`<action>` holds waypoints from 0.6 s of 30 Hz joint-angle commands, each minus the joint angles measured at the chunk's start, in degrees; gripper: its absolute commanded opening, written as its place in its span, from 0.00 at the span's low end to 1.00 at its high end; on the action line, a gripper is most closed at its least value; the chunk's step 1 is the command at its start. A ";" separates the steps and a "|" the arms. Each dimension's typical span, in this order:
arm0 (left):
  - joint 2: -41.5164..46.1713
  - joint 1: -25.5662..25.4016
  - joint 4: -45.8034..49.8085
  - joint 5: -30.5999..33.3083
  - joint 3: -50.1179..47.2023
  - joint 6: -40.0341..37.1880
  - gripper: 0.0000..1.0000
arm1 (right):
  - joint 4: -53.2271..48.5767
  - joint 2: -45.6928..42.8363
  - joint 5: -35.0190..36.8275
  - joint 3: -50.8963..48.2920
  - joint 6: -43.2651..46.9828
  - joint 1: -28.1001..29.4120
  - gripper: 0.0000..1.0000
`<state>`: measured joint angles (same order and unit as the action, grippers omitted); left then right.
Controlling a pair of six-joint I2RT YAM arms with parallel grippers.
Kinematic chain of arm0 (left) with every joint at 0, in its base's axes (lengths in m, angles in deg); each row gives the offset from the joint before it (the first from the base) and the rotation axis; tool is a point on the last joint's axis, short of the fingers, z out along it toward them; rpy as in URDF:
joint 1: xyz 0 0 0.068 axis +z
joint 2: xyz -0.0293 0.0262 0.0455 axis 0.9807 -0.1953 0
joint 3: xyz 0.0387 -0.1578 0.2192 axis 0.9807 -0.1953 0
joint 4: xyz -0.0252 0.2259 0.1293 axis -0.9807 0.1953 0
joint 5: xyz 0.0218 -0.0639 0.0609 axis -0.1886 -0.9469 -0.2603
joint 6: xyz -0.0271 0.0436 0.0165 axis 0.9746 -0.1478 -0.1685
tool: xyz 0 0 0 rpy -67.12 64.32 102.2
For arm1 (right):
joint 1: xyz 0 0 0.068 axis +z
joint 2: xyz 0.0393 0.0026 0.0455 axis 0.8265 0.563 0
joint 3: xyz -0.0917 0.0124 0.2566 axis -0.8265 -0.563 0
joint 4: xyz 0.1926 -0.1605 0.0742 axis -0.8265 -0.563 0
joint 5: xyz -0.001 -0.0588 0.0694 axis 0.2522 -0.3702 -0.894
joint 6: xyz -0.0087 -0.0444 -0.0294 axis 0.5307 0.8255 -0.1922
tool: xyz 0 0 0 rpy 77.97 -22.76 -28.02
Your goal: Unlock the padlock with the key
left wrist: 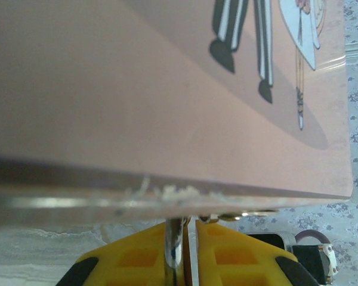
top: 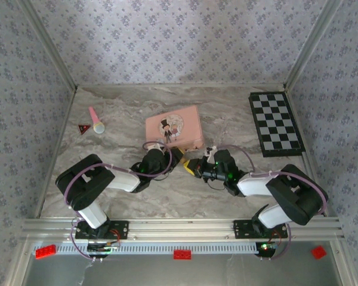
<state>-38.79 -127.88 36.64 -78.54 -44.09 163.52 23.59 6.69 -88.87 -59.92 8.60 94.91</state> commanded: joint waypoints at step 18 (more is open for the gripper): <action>1.39 -0.02 12.45 -4.22 2.95 2.55 0.00 | -28.61 -15.51 4.66 4.28 30.94 -4.18 0.49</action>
<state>-37.17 -128.80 44.82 -78.63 -42.26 162.04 7.75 -4.63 -87.30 -58.04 27.81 90.74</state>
